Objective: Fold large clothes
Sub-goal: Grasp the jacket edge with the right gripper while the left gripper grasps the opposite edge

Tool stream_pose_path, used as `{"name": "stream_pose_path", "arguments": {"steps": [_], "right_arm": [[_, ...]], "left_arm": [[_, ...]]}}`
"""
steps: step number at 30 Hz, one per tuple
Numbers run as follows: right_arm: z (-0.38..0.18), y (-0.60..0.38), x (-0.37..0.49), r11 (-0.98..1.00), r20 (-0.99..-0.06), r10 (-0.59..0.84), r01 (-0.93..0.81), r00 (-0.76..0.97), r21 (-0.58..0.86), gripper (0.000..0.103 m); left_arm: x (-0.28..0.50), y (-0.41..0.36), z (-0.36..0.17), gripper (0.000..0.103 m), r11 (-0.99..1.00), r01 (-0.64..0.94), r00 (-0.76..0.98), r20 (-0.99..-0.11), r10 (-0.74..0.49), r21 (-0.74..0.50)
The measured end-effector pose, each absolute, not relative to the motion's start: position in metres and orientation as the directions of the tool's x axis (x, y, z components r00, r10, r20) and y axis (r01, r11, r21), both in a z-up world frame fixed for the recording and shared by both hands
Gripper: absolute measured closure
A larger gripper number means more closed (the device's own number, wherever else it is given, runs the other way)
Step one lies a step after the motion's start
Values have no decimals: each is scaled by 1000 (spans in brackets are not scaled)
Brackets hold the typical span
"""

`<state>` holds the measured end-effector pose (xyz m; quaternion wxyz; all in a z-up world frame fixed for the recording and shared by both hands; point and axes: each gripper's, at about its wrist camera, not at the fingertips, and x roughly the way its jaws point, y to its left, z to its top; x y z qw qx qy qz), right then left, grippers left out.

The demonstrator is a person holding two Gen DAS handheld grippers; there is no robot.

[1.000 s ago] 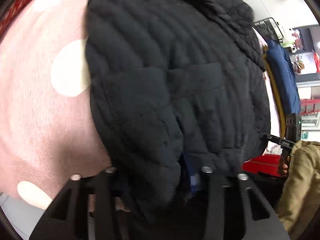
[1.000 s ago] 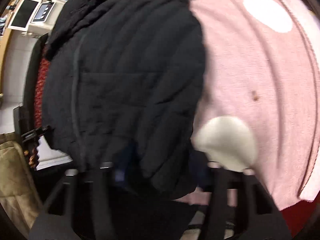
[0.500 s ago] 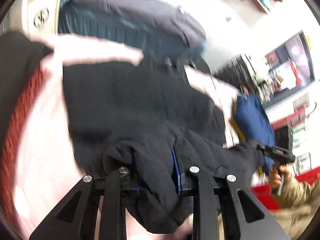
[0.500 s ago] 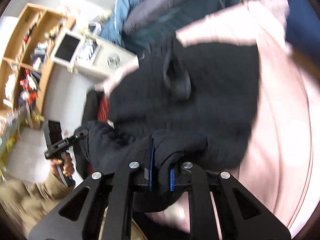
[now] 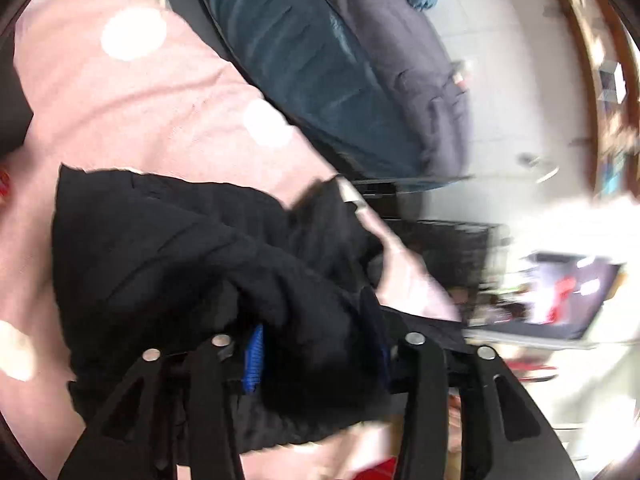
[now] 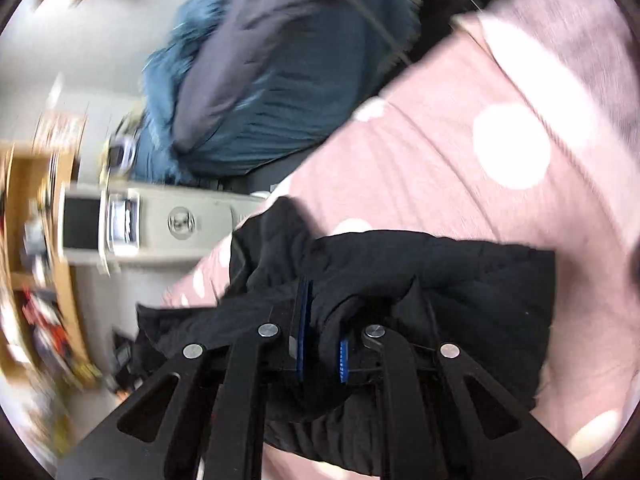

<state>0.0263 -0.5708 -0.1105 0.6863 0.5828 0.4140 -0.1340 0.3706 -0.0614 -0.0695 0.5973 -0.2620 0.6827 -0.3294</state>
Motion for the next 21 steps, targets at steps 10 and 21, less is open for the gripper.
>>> {"name": "stream_pose_path", "arguments": {"steps": [10, 21], "right_arm": [[-149, -598, 20, -90, -543, 336, 600, 769, 795, 27], [-92, -504, -48, 646, -877, 166, 622, 451, 442, 17]], "left_arm": [[354, -2, -16, 13, 821, 287, 106, -835, -539, -494], [254, -64, -83, 7, 795, 496, 81, -893, -442, -348]]}}
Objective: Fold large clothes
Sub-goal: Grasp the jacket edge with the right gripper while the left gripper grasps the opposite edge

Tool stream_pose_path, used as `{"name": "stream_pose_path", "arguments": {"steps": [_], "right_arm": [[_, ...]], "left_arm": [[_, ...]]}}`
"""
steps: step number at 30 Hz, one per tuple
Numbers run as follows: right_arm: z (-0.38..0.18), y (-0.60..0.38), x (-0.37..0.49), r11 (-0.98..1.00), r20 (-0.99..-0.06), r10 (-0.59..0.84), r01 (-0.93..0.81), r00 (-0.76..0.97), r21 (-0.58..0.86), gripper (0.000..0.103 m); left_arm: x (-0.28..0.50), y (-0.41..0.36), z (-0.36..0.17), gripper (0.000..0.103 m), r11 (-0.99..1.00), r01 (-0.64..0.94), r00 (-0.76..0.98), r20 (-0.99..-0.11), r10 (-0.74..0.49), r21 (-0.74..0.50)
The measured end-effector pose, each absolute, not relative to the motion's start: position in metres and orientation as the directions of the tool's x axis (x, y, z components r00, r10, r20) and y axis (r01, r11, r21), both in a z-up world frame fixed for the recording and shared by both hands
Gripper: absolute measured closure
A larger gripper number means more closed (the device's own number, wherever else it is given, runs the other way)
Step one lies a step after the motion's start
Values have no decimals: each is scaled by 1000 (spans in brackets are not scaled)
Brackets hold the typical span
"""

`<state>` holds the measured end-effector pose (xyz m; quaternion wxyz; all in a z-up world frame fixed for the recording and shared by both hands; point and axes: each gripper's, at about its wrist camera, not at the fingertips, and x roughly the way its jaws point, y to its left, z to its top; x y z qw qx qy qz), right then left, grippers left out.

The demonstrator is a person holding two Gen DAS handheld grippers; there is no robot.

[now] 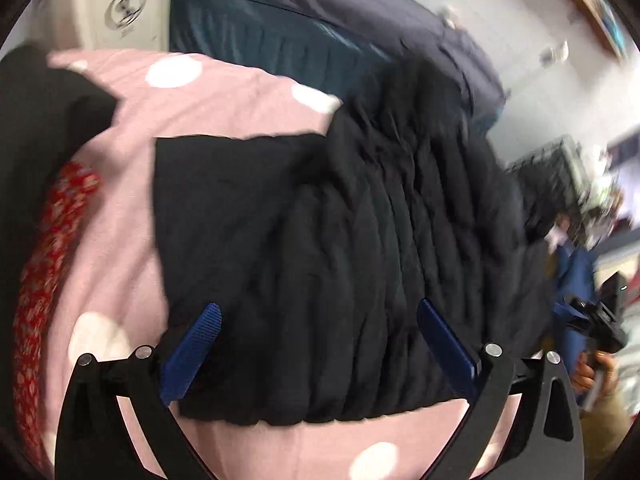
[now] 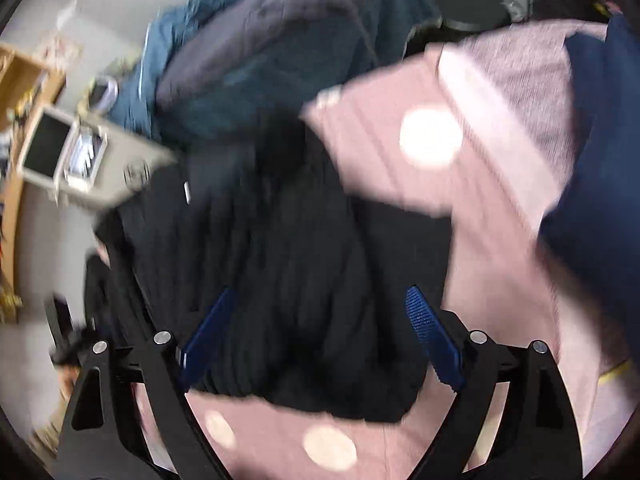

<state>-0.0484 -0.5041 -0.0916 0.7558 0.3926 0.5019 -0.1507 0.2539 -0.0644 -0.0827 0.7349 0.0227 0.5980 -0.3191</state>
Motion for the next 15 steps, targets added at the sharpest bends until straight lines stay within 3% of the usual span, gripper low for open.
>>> {"name": "stream_pose_path", "arguments": {"steps": [1, 2, 3, 5, 6, 10, 14, 15], "right_arm": [[-105, -493, -51, 656, -895, 174, 629, 411, 417, 34], [-117, -487, -52, 658, -904, 176, 637, 389, 402, 68], [-129, -482, -54, 641, -908, 189, 654, 373, 402, 75], [-125, -481, -57, 596, -887, 191, 669, 419, 444, 91], [-116, -484, -60, 578, -865, 192, 659, 464, 481, 92], [-80, -502, -77, 541, -825, 157, 651, 542, 531, 97], [-124, -500, -75, 495, -869, 225, 716, 441, 492, 95], [-138, -493, -71, 516, -893, 225, 730, 390, 448, 93]], "left_arm": [[249, -76, -88, 8, 789, 540, 102, -907, -408, -294], [246, -88, -91, 26, 785, 583, 139, -926, -352, -211], [245, -95, -93, 53, 780, 601, 146, -936, -320, -173], [255, -97, -82, 84, 794, 567, 121, -932, -343, -219], [263, -92, -72, 89, 809, 541, 135, -925, -355, -231], [298, -54, -62, 90, 858, 380, 93, -909, -407, -345], [306, -34, -121, 89, 898, 226, -42, -925, -378, -377], [304, -33, -127, 84, 901, 216, -37, -925, -378, -377]]}}
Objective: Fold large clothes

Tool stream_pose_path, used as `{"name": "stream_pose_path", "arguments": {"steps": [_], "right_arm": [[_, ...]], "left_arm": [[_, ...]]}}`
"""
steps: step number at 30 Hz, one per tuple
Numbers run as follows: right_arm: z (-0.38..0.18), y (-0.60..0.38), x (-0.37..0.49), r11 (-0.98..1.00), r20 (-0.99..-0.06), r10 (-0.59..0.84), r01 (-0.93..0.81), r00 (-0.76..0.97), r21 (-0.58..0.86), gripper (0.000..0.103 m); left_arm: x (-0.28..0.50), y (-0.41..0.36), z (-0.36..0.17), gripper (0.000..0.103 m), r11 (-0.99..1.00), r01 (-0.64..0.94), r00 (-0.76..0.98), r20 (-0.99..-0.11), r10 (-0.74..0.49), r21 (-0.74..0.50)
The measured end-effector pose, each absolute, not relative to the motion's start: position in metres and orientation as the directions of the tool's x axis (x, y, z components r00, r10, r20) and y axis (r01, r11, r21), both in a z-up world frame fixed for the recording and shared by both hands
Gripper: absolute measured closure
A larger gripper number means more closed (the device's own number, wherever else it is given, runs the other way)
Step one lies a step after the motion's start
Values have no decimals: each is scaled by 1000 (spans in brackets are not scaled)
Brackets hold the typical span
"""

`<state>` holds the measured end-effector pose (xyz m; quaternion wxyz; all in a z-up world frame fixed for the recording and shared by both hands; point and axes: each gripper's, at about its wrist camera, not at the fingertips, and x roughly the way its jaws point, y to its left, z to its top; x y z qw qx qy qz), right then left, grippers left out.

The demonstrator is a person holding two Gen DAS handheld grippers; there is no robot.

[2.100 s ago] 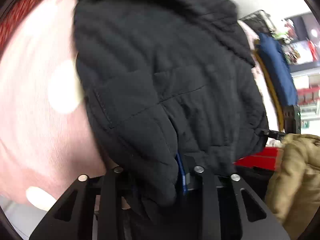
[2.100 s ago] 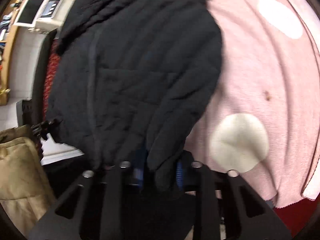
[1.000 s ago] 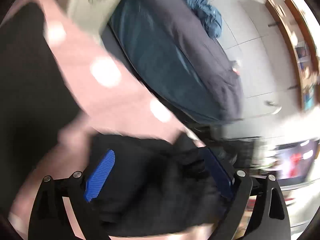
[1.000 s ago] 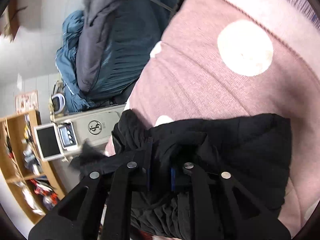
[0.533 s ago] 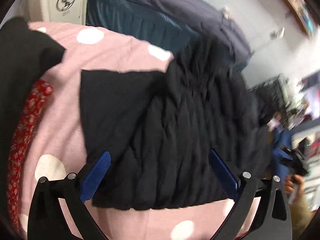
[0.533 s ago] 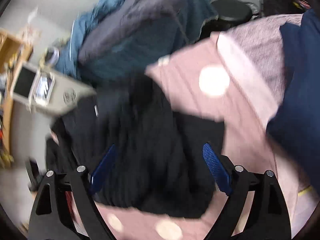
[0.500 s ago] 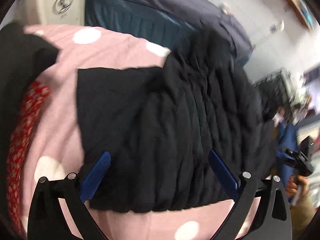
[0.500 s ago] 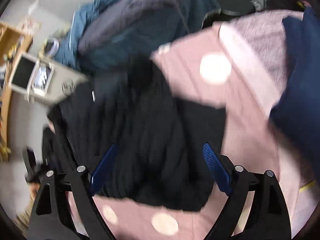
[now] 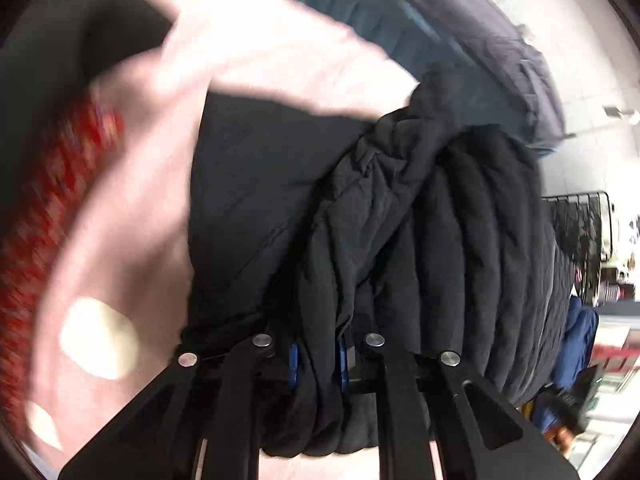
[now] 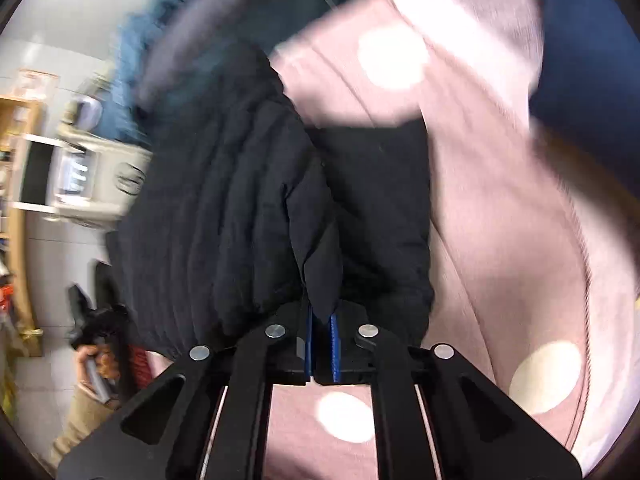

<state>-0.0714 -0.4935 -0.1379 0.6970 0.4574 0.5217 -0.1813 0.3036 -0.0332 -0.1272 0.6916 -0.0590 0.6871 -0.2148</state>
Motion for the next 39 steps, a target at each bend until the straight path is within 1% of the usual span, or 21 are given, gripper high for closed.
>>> {"name": "stream_pose_path", "arguments": {"steps": [2, 3, 4, 5, 6, 7, 9, 10, 11, 12, 18, 23, 27, 31, 33, 34, 35, 36, 37, 38, 39], "right_arm": [[-144, -487, -63, 575, -912, 191, 711, 364, 405, 78], [-141, -487, -65, 578, -915, 166, 715, 368, 393, 70], [-137, -491, -71, 561, -917, 139, 734, 374, 384, 46], [-134, -493, -78, 541, -917, 119, 749, 381, 382, 32], [-129, -498, -90, 512, -909, 99, 762, 405, 395, 31], [-123, -503, -100, 488, -894, 97, 762, 438, 426, 30], [-113, -512, -116, 450, -864, 103, 752, 492, 482, 20], [-114, -514, -122, 440, -855, 101, 748, 508, 497, 15], [-114, -515, -129, 429, -842, 103, 740, 529, 518, 13], [-118, -515, -133, 422, -836, 116, 735, 537, 531, 13], [-169, -511, -122, 343, -780, 295, 700, 553, 626, 12], [-203, -503, -108, 280, -738, 317, 685, 596, 673, 12], [-213, -502, -99, 247, -724, 295, 683, 623, 688, 5], [-217, -500, -92, 260, -730, 280, 683, 624, 683, 6], [-215, -502, -98, 265, -742, 272, 694, 613, 670, 23], [-213, -501, -101, 276, -761, 263, 709, 594, 649, 36], [-208, -500, -101, 280, -762, 263, 709, 592, 647, 51], [-202, -498, -104, 281, -760, 264, 706, 594, 650, 58], [-191, -494, -104, 291, -765, 258, 708, 590, 644, 68], [-183, -492, -104, 301, -769, 253, 708, 586, 639, 73], [-172, -488, -106, 316, -769, 248, 701, 589, 639, 75]], "left_arm": [[302, -31, -128, 80, 900, 210, -15, -921, -389, -383], [305, -24, -126, 78, 892, 174, -18, -907, -420, -417], [309, -15, -125, 77, 879, 125, -29, -887, -461, -461], [306, -5, -127, 71, 866, 85, -37, -870, -492, -493], [310, 7, -123, 62, 844, 34, -43, -845, -533, -535], [312, 22, -115, 57, 817, 1, -27, -816, -577, -577], [308, 40, -97, 25, 818, 20, 63, -816, -575, -575], [303, 49, -83, 21, 828, 48, 130, -818, -560, -559], [299, 57, -75, 15, 830, 70, 159, -815, -557, -553], [294, 62, -72, 13, 827, 81, 158, -812, -562, -557], [267, 66, -89, 9, 838, 113, 56, -839, -541, -533], [243, 65, -127, 7, 762, -34, 50, -762, -645, -647], [251, 43, -163, 7, 750, -97, 29, -755, -655, -654], [267, 17, -172, 7, 770, -142, 62, -782, -620, -622], [273, 9, -173, 8, 780, -147, 65, -793, -606, -608], [275, 6, -170, 16, 781, -141, 76, -793, -605, -609], [276, 6, -162, 36, 777, -125, 85, -787, -611, -617], [277, 2, -153, 51, 768, -103, 89, -775, -626, -632], [277, 1, -145, 57, 767, -86, 94, -772, -629, -636], [276, -2, -134, 66, 768, -55, 99, -768, -632, -639], [277, -7, -117, 72, 771, -5, 106, -767, -633, -637]]}}
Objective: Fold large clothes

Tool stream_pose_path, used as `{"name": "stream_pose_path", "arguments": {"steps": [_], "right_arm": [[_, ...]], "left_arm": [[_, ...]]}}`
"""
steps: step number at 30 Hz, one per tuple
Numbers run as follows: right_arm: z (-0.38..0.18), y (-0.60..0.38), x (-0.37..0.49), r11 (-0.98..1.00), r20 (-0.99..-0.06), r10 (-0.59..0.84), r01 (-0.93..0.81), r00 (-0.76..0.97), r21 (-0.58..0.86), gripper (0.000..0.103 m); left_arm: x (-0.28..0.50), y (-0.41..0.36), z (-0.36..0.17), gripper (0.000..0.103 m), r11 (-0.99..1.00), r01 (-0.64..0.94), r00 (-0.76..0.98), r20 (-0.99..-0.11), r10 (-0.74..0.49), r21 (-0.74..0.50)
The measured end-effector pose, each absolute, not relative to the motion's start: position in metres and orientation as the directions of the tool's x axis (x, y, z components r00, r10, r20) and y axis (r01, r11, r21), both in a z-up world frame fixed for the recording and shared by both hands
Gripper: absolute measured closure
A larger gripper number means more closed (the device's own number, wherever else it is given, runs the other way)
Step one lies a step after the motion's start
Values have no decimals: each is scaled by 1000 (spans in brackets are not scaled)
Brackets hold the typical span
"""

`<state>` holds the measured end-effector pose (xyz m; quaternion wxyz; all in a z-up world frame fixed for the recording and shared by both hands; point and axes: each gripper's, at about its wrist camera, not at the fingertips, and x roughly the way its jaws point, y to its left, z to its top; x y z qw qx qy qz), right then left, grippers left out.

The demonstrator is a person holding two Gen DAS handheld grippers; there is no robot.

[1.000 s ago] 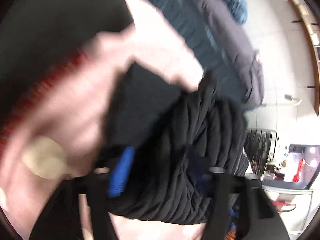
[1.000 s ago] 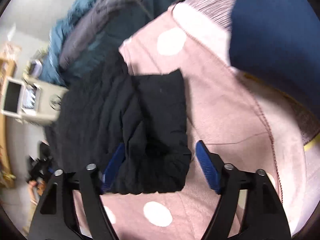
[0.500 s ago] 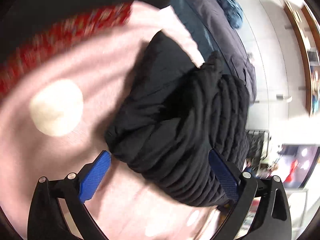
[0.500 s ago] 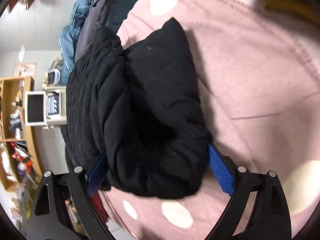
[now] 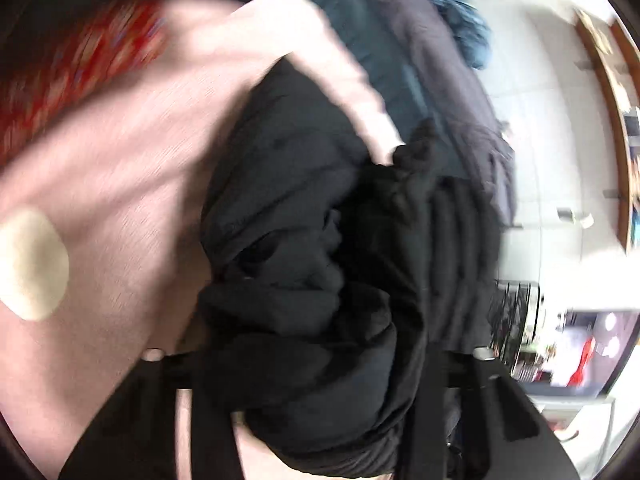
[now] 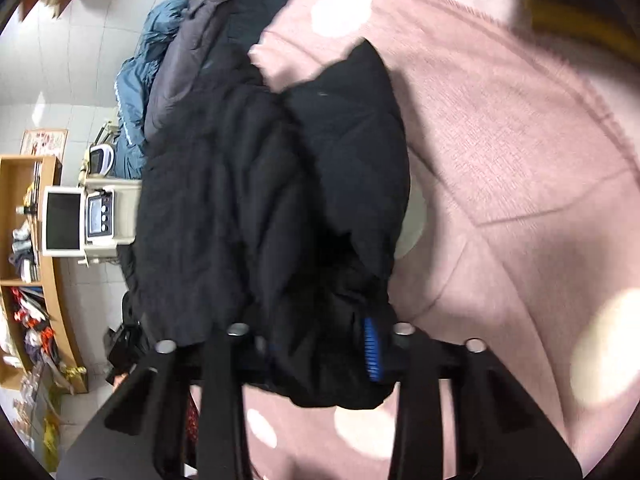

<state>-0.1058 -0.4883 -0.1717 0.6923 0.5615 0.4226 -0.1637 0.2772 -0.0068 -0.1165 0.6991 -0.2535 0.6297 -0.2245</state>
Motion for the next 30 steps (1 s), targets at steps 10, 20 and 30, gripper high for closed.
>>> {"name": "stream_pose_path", "arguments": {"steps": [10, 20, 30], "right_arm": [[-100, -434, -161, 299, -709, 289, 643, 643, 705, 83], [-100, -388, -144, 406, -749, 303, 631, 589, 661, 85], [-2, -328, 87, 655, -611, 434, 234, 662, 719, 85]], "left_arm": [[257, -2, 8, 79, 711, 225, 127, -703, -700, -667], [261, -38, 79, 82, 723, 421, 195, -724, -661, -547], [265, 183, 266, 82, 812, 362, 652, -498, -572, -458]]}}
